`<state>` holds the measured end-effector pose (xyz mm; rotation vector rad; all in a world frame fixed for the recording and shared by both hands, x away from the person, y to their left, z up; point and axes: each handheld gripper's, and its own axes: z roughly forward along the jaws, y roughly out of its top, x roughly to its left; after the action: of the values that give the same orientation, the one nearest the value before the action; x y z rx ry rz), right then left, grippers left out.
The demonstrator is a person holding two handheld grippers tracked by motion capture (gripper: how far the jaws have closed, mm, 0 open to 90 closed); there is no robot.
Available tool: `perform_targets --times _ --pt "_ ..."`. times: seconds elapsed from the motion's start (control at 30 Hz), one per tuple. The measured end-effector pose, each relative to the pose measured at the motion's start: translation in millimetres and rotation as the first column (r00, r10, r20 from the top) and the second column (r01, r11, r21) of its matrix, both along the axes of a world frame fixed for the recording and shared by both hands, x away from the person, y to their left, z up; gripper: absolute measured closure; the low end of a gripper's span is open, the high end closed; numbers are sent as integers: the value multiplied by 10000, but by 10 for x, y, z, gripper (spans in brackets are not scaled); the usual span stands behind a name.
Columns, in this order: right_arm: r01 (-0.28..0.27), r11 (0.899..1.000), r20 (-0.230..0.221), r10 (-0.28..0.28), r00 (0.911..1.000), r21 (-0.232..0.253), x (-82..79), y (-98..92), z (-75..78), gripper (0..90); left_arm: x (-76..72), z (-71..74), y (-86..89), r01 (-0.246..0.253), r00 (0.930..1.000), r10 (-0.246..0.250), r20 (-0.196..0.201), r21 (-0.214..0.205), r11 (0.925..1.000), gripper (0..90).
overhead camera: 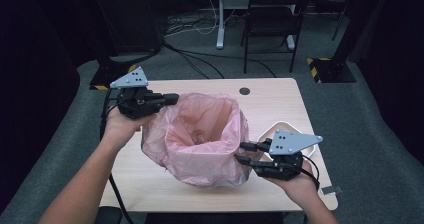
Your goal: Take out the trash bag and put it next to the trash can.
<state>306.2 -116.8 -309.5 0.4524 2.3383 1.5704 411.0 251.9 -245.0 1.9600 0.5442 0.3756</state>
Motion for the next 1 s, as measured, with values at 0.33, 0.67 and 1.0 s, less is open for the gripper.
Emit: perform_targets --times 0.33,0.67,1.0 --pt "-172 9998 91 171 9998 99 19 -56 0 870 6 8 -16 87 10000 -87 -46 -114 9999 893" --pt "-114 9983 569 82 9983 569 -18 -151 179 887 -45 139 -43 338 9994 -335 120 -279 9990 894" --pt "-132 9983 905 81 9959 561 -33 -142 311 888 -111 268 -83 519 9980 -510 362 -237 9984 895"
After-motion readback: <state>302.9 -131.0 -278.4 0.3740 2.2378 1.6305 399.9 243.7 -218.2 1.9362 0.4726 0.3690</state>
